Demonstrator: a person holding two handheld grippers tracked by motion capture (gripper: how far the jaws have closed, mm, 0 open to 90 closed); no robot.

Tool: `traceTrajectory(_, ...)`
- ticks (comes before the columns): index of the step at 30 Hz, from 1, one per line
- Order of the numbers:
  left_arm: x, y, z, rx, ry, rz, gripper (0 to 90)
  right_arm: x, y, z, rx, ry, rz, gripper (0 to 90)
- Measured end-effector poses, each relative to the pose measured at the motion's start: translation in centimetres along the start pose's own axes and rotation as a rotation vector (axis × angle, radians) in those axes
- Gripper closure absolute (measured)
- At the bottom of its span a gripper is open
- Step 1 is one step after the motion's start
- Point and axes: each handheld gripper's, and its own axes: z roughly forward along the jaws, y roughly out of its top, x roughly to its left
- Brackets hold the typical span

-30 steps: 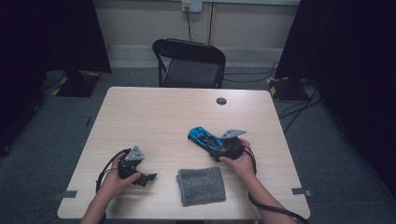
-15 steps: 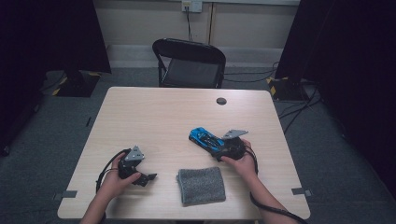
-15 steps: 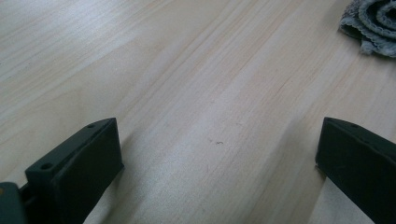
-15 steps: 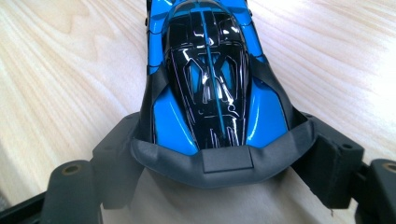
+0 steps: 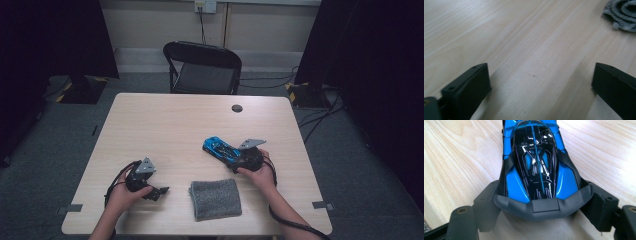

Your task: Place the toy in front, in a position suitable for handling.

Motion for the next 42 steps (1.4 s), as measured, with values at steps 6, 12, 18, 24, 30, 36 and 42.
traceTrajectory(6, -1.5, 1.9, -0.4, -0.021, -0.036, 0.024, 19.0, -0.1, 0.0, 0.0, 0.0, 0.005, -0.007, 24.3)
traceTrajectory(12, -3.9, 4.0, -0.7, -0.07, -0.085, 0.082, 16.9, -0.1, 0.0, 0.0, 0.001, 0.008, -0.007, 24.3)
traceTrajectory(18, -5.4, 5.3, -0.7, -0.097, -0.128, 0.113, 16.9, -0.1, 0.0, 0.0, 0.001, 0.006, -0.008, 24.3)
traceTrajectory(24, -6.3, 6.2, -0.4, -0.101, -0.168, 0.13, 16.7, -0.1, 0.0, 0.0, 0.001, 0.007, -0.007, 24.2)
traceTrajectory(30, -7.7, 7.4, 0.3, -0.112, -0.234, 0.145, 16.8, -0.1, 0.0, 0.0, 0.001, 0.009, -0.008, 24.3)
traceTrajectory(36, -9.3, 8.7, 1.5, -0.098, -0.271, 0.175, 15.7, -0.1, 0.0, 0.0, 0.0, 0.009, -0.009, 24.3)
traceTrajectory(42, -10.6, 9.7, 3.2, -0.072, -0.309, 0.21, 16.6, -0.2, 0.0, 0.0, 0.001, 0.01, -0.009, 24.2)
